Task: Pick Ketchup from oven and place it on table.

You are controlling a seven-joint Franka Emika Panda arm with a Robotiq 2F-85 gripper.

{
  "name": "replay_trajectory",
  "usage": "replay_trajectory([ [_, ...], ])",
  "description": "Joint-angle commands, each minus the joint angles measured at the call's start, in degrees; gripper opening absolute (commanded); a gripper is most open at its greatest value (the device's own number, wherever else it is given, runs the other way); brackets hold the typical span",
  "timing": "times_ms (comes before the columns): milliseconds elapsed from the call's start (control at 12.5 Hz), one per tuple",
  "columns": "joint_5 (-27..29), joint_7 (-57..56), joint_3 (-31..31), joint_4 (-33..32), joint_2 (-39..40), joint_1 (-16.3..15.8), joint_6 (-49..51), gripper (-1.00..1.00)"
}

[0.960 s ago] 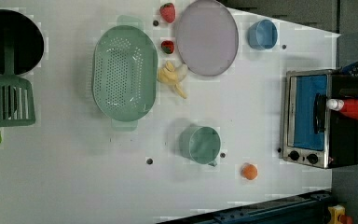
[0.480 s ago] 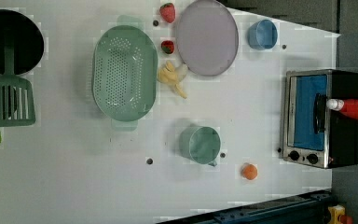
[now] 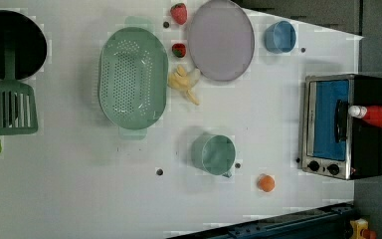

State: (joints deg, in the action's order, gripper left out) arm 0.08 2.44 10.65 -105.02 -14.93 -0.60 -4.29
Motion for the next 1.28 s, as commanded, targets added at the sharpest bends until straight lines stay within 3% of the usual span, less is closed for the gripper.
replay_trajectory([
  [80, -0.13, -0.02, 7.50, -0.42, 6.15, 1.99, -5.13, 1.00],
  [720, -0.13, -0.16, 20.90, -0.36, 19.10, 3.05, -23.76, 1.00],
  [1280, 5.86, -0.15, 24.59, 1.54, 31.26, 6.99, -29.08, 1.00],
])
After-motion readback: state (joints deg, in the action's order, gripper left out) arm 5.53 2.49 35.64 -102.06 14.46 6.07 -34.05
